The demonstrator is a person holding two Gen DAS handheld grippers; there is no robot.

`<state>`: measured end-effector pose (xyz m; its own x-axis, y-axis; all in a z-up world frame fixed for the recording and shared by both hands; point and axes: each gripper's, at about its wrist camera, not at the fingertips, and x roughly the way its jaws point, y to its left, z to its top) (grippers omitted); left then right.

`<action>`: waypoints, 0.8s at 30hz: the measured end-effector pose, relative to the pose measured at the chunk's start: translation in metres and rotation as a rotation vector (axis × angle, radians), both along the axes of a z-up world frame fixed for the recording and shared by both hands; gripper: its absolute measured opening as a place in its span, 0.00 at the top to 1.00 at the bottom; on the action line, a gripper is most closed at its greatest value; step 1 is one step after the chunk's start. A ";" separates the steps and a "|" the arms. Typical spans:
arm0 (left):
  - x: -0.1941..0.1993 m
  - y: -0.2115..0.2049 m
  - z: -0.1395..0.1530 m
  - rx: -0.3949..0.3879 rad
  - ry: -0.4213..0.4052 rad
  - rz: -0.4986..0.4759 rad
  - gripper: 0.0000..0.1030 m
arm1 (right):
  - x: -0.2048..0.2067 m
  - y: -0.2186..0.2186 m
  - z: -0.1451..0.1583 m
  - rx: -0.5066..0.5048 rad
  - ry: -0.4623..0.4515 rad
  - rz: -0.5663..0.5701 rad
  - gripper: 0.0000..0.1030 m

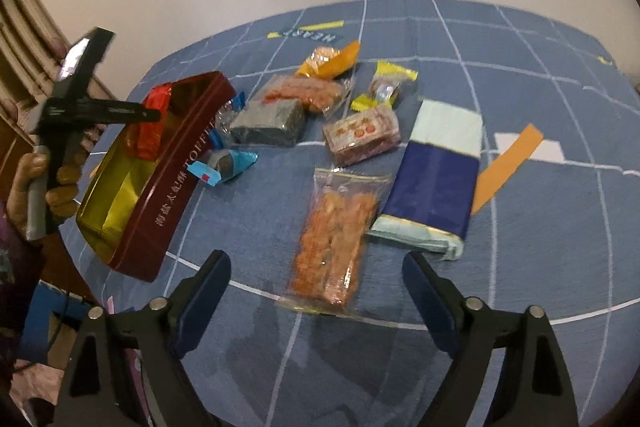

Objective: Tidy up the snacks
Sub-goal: 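Carry the red pack over the gold tin and release it inside, then place the clear peanut bar bag into the tin with the right tool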

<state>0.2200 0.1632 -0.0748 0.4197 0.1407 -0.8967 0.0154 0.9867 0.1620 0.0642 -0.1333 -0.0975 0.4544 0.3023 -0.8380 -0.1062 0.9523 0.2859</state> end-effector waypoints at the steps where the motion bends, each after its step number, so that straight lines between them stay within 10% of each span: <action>1: -0.004 0.002 0.008 -0.019 -0.014 0.007 0.48 | 0.003 0.001 -0.003 0.006 0.011 -0.001 0.20; 14: -0.122 0.021 0.078 -0.126 -0.130 0.179 0.34 | 0.020 0.016 -0.015 -0.101 0.066 -0.023 0.63; 24: -0.225 0.031 0.073 -0.024 -0.190 0.368 0.34 | 0.013 0.012 0.006 0.005 0.065 0.015 0.64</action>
<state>-0.0047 0.1947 -0.0021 0.5039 0.2927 -0.8127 -0.3672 0.9242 0.1052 0.0776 -0.1208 -0.0919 0.3944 0.3129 -0.8641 -0.1013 0.9493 0.2975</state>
